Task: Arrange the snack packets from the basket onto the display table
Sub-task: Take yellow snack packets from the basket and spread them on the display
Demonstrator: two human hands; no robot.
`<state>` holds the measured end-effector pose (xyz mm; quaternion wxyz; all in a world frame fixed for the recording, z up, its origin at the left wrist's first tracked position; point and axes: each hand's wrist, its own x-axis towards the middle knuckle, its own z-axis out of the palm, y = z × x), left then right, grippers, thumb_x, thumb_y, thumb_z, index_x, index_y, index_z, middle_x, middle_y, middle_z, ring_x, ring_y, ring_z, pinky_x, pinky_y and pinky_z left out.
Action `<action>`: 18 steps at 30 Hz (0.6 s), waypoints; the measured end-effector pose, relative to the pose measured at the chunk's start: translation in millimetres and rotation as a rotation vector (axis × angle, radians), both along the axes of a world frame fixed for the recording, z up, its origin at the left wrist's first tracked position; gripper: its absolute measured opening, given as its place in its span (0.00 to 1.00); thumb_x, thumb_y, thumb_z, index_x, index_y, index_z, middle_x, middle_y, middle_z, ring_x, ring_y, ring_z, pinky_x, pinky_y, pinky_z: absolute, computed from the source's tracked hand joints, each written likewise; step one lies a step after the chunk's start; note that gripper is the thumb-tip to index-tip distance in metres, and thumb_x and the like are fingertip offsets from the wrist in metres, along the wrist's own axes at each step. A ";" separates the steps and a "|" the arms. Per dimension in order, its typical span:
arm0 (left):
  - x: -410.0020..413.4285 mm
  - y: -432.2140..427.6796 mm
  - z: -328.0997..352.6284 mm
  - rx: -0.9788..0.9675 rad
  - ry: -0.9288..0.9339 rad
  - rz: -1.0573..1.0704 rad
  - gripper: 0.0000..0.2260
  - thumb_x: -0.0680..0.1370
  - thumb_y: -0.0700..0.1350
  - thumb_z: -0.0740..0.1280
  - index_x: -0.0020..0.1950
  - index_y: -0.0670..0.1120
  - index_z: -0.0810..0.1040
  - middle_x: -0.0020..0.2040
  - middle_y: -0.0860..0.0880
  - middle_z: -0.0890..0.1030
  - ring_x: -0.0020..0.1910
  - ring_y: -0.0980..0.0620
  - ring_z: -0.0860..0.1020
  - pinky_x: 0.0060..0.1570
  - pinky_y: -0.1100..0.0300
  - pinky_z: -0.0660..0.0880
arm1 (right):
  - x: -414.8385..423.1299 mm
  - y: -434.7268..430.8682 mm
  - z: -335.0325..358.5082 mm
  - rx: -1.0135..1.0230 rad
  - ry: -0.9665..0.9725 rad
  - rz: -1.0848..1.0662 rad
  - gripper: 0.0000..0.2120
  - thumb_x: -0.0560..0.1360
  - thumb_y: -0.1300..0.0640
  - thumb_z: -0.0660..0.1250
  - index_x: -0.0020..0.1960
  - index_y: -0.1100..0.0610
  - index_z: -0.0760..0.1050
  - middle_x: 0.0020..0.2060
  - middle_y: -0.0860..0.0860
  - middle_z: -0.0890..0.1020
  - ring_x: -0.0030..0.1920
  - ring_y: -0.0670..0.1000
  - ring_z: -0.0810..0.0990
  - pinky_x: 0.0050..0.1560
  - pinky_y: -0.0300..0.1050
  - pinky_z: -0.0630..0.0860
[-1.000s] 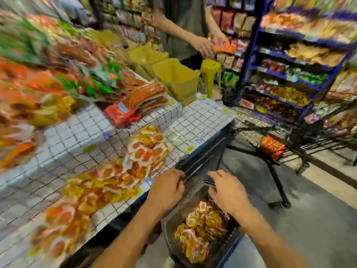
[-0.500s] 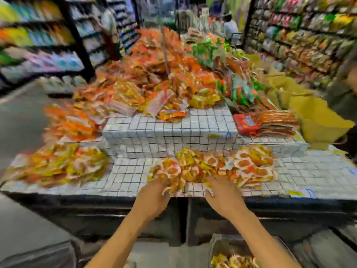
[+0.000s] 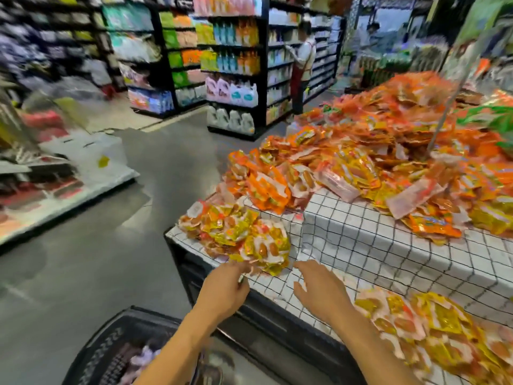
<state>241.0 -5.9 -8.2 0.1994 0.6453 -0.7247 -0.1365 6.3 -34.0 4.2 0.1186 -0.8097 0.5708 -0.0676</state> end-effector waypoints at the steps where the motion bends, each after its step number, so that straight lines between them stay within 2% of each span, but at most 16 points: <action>1: 16.5 -5.9 -0.9 0.000 -0.004 0.008 0.14 0.79 0.48 0.61 0.64 0.54 0.76 0.58 0.54 0.78 0.53 0.53 0.78 0.48 0.54 0.76 | 17.0 -8.8 -0.9 0.002 -0.001 0.018 0.22 0.81 0.48 0.58 0.74 0.47 0.64 0.66 0.47 0.73 0.65 0.51 0.73 0.61 0.48 0.72; 5: 69.7 -31.0 -8.0 0.028 -0.021 0.053 0.16 0.78 0.49 0.59 0.65 0.56 0.76 0.57 0.55 0.78 0.50 0.52 0.77 0.48 0.54 0.76 | 70.0 -40.8 -7.0 0.033 -0.004 0.048 0.24 0.80 0.49 0.60 0.75 0.50 0.65 0.68 0.49 0.73 0.67 0.52 0.72 0.62 0.49 0.73; 11: 95.8 -66.7 -19.1 0.062 -0.006 0.051 0.14 0.78 0.46 0.61 0.60 0.57 0.78 0.56 0.56 0.77 0.50 0.52 0.77 0.44 0.57 0.72 | 96.9 -88.2 -37.7 0.042 0.016 0.034 0.22 0.76 0.41 0.63 0.67 0.48 0.68 0.62 0.48 0.72 0.61 0.53 0.74 0.52 0.48 0.73; 13: 96.8 -80.8 -24.8 0.068 0.004 0.058 0.12 0.77 0.46 0.61 0.59 0.55 0.78 0.56 0.55 0.78 0.52 0.51 0.77 0.46 0.56 0.73 | 97.8 -108.9 -50.7 0.084 0.005 0.015 0.30 0.74 0.37 0.64 0.72 0.47 0.64 0.68 0.49 0.68 0.67 0.55 0.69 0.60 0.53 0.73; 15: 96.0 -94.1 -30.9 0.060 0.019 0.074 0.11 0.77 0.46 0.62 0.57 0.52 0.79 0.55 0.53 0.79 0.53 0.50 0.77 0.47 0.55 0.74 | 98.1 -128.9 -62.5 0.119 -0.007 0.000 0.40 0.72 0.33 0.65 0.78 0.45 0.56 0.75 0.52 0.61 0.75 0.56 0.60 0.70 0.56 0.67; 18: 92.9 -112.0 -38.7 0.059 0.026 0.109 0.12 0.76 0.49 0.60 0.56 0.51 0.79 0.53 0.53 0.79 0.52 0.51 0.77 0.47 0.55 0.74 | 98.9 -155.9 -74.8 0.155 -0.029 -0.019 0.50 0.68 0.29 0.68 0.80 0.43 0.47 0.79 0.52 0.49 0.79 0.58 0.47 0.74 0.59 0.59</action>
